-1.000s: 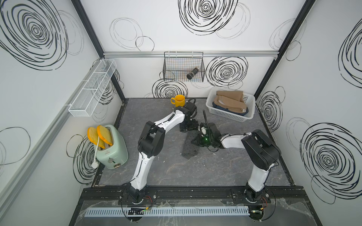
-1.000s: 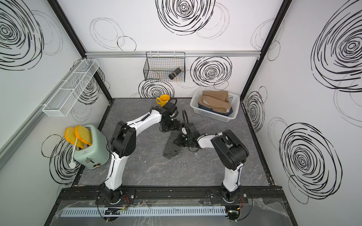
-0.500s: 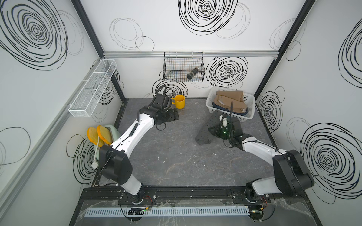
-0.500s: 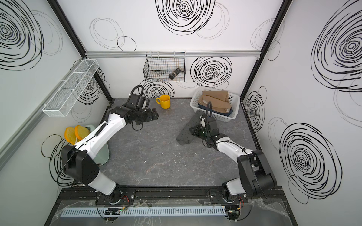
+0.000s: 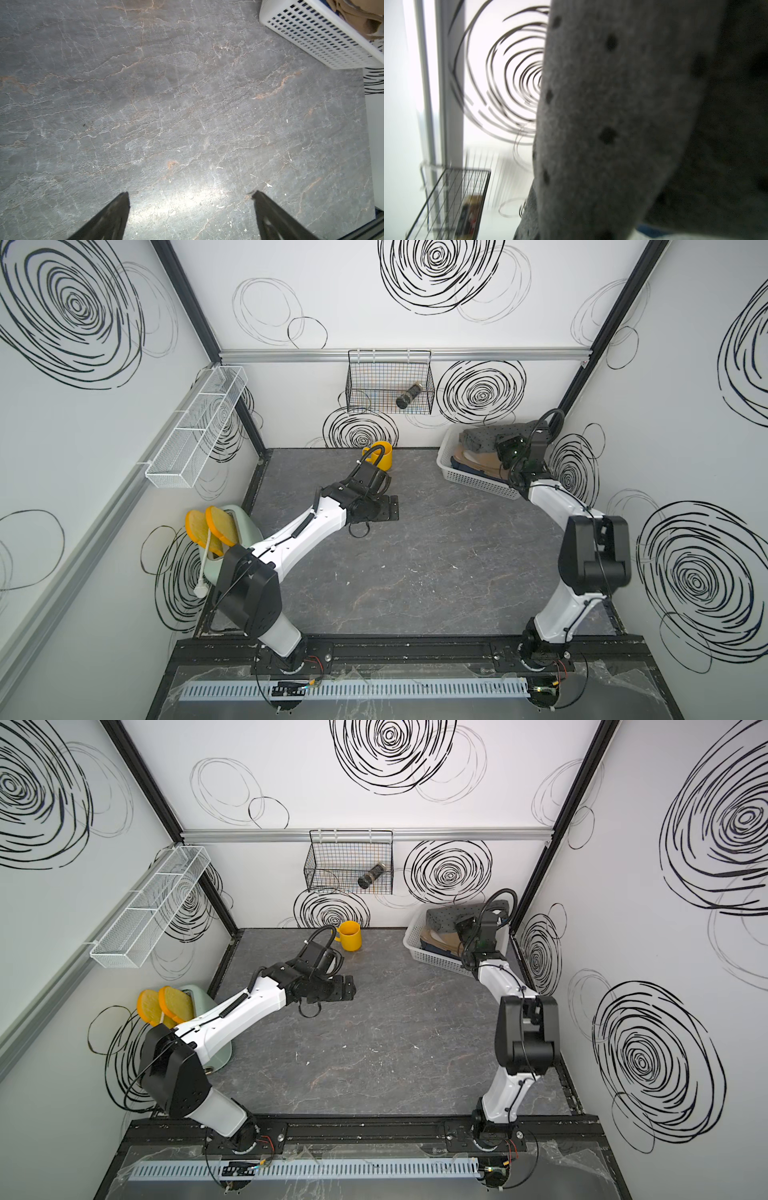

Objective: Roll up the skirts
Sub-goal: Place the skirt in the basket.

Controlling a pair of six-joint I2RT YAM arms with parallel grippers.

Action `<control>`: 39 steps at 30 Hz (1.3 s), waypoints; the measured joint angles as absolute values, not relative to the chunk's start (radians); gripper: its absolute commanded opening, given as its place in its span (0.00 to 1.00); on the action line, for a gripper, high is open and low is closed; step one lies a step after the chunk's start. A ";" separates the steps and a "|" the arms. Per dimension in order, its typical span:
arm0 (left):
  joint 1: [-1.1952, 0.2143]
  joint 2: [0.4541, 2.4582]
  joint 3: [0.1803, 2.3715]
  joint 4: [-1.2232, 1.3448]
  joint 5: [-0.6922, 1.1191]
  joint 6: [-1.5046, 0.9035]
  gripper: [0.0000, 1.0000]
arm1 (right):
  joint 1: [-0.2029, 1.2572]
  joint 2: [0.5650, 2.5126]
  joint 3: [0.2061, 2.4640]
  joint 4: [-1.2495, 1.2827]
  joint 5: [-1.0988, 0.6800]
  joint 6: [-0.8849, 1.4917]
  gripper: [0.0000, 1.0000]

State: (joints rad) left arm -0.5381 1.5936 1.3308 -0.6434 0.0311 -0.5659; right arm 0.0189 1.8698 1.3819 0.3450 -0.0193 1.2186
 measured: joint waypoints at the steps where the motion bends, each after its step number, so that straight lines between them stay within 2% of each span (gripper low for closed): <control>1: -0.539 1.594 1.330 -0.641 0.033 -0.566 0.96 | 0.007 1.948 1.444 0.356 -0.007 1.260 0.00; 8: -0.527 1.594 1.318 -0.616 0.072 -0.570 0.96 | 0.009 2.399 1.910 0.251 0.088 1.394 0.00; 11: -0.517 1.597 1.311 -0.612 0.090 -0.573 0.97 | 0.037 2.435 1.905 0.252 0.139 1.449 0.04; 14: -0.514 1.602 1.304 -0.604 0.107 -0.575 0.97 | 0.060 2.433 1.844 0.299 0.181 1.483 0.10; 18: -0.508 1.612 1.299 -0.600 0.132 -0.580 0.96 | 0.078 2.416 1.766 0.364 0.221 1.498 0.24; 22: -0.505 1.625 1.296 -0.596 0.150 -0.585 0.96 | 0.077 2.378 1.704 0.390 0.216 1.511 0.54; 26: -0.503 1.626 1.295 -0.596 0.147 -0.586 0.97 | 0.076 2.354 1.697 0.384 0.212 1.464 0.72; 33: -0.500 1.626 1.295 -0.596 0.106 -0.586 0.96 | 0.070 2.201 1.600 0.361 0.198 1.378 0.77; 39: -0.482 1.624 1.295 -0.596 0.049 -0.586 0.96 | 0.041 1.944 1.314 0.410 0.160 1.379 0.78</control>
State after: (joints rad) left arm -0.4824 1.6238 1.2945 -0.5964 0.0494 -0.5858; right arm 0.0414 1.9442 1.3140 0.4103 0.1604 1.3788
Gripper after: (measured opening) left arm 0.964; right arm 0.775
